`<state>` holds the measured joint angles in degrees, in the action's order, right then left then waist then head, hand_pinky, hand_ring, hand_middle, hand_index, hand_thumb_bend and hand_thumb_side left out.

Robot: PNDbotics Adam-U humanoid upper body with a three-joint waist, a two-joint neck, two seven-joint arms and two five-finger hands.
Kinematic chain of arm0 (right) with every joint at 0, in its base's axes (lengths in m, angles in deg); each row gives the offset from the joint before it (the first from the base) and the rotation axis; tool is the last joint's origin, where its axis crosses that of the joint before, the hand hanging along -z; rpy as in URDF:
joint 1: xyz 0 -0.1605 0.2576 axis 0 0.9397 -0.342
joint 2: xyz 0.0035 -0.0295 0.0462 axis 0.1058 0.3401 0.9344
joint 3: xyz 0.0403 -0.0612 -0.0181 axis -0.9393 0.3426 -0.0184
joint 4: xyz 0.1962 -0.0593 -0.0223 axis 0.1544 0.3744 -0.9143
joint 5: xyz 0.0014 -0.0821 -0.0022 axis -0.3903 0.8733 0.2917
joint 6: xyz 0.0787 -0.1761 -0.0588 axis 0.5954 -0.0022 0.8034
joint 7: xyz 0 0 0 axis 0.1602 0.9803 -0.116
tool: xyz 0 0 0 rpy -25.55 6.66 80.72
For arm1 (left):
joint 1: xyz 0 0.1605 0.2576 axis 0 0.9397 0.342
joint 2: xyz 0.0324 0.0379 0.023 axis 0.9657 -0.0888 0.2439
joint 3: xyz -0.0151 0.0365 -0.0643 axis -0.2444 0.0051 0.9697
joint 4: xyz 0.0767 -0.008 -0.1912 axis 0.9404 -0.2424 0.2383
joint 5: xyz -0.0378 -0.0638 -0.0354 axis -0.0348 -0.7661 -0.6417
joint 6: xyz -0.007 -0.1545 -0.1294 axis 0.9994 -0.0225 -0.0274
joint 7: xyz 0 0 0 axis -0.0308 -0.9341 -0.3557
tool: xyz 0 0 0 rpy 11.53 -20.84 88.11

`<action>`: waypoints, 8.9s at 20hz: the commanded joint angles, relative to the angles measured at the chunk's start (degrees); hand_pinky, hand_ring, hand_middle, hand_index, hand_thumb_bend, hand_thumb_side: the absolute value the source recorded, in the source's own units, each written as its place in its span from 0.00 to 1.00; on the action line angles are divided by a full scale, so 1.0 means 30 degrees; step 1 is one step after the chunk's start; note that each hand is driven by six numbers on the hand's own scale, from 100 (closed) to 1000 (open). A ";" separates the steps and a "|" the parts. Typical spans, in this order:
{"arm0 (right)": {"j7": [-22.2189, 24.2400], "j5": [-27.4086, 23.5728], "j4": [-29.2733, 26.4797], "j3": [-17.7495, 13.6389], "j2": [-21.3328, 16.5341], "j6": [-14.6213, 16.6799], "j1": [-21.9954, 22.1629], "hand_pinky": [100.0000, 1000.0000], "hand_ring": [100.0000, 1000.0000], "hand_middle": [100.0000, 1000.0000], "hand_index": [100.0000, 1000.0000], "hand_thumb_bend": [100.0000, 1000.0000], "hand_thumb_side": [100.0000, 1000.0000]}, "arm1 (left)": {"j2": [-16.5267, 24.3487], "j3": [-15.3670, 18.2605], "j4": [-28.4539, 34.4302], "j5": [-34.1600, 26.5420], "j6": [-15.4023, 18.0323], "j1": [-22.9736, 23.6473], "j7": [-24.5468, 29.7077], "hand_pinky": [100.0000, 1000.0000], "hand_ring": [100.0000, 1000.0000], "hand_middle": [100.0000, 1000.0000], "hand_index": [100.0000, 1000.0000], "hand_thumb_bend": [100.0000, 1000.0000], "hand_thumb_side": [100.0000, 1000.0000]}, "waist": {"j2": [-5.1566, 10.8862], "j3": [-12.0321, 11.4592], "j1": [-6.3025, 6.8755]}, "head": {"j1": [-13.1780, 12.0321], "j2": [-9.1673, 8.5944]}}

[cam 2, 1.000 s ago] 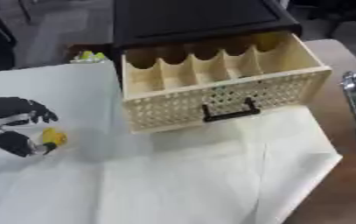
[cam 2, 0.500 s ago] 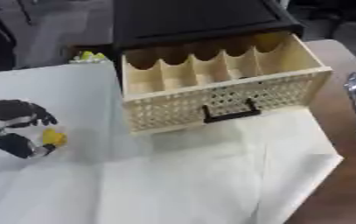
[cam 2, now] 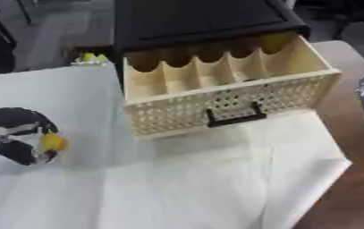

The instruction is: Pick up objects from table and place into drawer.

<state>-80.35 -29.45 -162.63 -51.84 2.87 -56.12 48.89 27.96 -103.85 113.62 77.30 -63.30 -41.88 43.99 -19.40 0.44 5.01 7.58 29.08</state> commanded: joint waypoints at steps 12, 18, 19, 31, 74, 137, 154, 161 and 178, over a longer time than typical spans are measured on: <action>-0.0020 -0.0161 -0.0209 -0.0300 -0.0226 -0.0056 -0.0233 0.46 0.65 0.56 0.83 0.00 1.00 | 0.0151 0.0378 -0.0346 0.0439 0.0001 -0.0377 -0.0421 0.58 0.65 0.60 0.82 0.12 0.57 | 0.0344 0.0103 -0.0075 | -0.0066 -0.0142; -0.0020 -0.0169 -0.0209 -0.0351 -0.0197 -0.0024 -0.0247 0.47 0.66 0.56 0.83 0.00 1.00 | 0.0135 0.0369 -0.0337 0.0405 -0.0151 -0.0394 -0.0668 0.55 0.61 0.55 0.79 0.05 0.55 | 0.0370 0.0107 -0.0115 | -0.0060 -0.0147; -0.0020 -0.0170 -0.0209 -0.0356 -0.0189 -0.0023 -0.0248 0.47 0.66 0.56 0.83 0.00 1.00 | 0.0133 0.0370 -0.0327 0.0385 -0.0185 -0.0401 -0.0720 0.55 0.60 0.55 0.79 0.05 0.55 | 0.0375 0.0100 -0.0120 | -0.0058 -0.0144; -0.0020 -0.0135 -0.0209 -0.0329 -0.0109 0.0004 -0.0254 0.48 0.66 0.57 0.83 0.00 1.00 | 0.0302 0.0296 0.0331 0.0102 -0.0592 -0.0438 -0.1204 0.50 0.55 0.49 0.75 0.00 0.54 | 0.0646 -0.0039 -0.0157 | 0.0251 0.0089; -0.0020 -0.0292 -0.0209 0.0146 0.0482 0.0054 -0.0142 0.69 0.67 0.58 0.83 0.00 1.00 | -0.1958 0.1947 0.9352 -0.2737 -0.3372 -0.3717 -0.0746 0.42 0.46 0.37 0.68 0.00 0.56 | 0.2467 -0.0580 -0.0372 | 0.1828 0.1003; -0.0020 -0.0378 -0.0209 0.0086 0.0558 0.0048 -0.0452 0.72 0.67 0.58 0.83 0.00 1.00 | -0.3284 0.3347 1.2234 -0.4671 -0.6098 -0.3254 -0.7811 0.48 0.56 0.49 0.82 0.00 0.85 | 0.2471 -0.0283 -0.0122 | 0.2146 0.1143; 0.1640 -0.0376 -0.0209 0.1190 -0.2690 -0.1964 0.0065 0.68 0.61 0.54 0.82 0.00 1.00 | -0.0745 0.5876 1.7605 -1.1331 -0.8510 0.3453 -1.7842 0.50 0.56 0.51 0.82 0.00 0.93 | 0.2590 -0.1270 -0.1135 | 0.1670 0.2002; 0.6581 -0.2675 -0.0209 0.1743 -0.5080 -0.4868 0.0523 0.58 0.49 0.44 0.76 0.00 1.00 | -0.0906 0.6444 1.7609 -1.3125 -0.6855 0.5727 -1.9898 0.52 0.57 0.52 0.82 0.00 0.95 | 0.2666 -0.1408 -0.1438 | 0.2196 0.2107; 1.9830 -0.6632 -0.0209 0.2756 -0.9217 -0.6221 0.1409 0.21 0.35 0.39 0.71 0.00 1.00 | -0.1562 0.7134 1.7609 -1.5385 -0.4574 0.8199 -2.1788 0.54 0.57 0.52 0.81 0.00 0.98 | 0.3129 -0.1014 -0.1934 | 0.2429 0.2118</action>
<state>-23.20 -48.20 -162.63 -43.23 -22.03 -74.99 53.68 22.68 -83.15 165.42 31.44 -77.28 -16.73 -21.37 -10.94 -2.70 -0.70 14.76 35.26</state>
